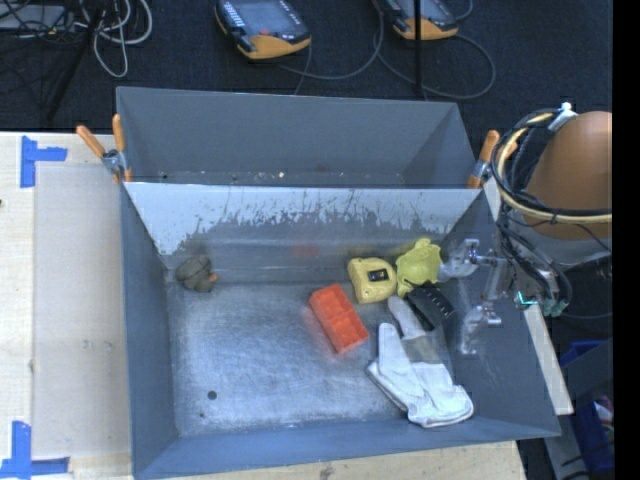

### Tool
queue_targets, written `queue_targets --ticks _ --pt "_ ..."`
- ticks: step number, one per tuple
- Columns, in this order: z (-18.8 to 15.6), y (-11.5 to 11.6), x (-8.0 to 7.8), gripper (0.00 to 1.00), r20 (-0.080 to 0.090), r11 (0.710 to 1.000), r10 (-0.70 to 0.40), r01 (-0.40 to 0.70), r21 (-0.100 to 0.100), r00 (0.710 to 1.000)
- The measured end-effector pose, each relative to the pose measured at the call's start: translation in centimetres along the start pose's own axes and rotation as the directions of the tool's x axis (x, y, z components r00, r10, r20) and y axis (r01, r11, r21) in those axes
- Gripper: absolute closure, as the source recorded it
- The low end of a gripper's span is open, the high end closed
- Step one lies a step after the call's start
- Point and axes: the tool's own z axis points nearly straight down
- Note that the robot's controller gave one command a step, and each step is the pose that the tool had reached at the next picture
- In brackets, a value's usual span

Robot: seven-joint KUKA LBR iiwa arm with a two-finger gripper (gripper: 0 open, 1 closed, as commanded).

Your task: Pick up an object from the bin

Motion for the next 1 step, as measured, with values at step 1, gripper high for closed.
queue_targets --ticks 1 --pt "-0.44 0.05 -0.16 0.00 0.008 1.000 -0.003 0.003 0.001 1.000"
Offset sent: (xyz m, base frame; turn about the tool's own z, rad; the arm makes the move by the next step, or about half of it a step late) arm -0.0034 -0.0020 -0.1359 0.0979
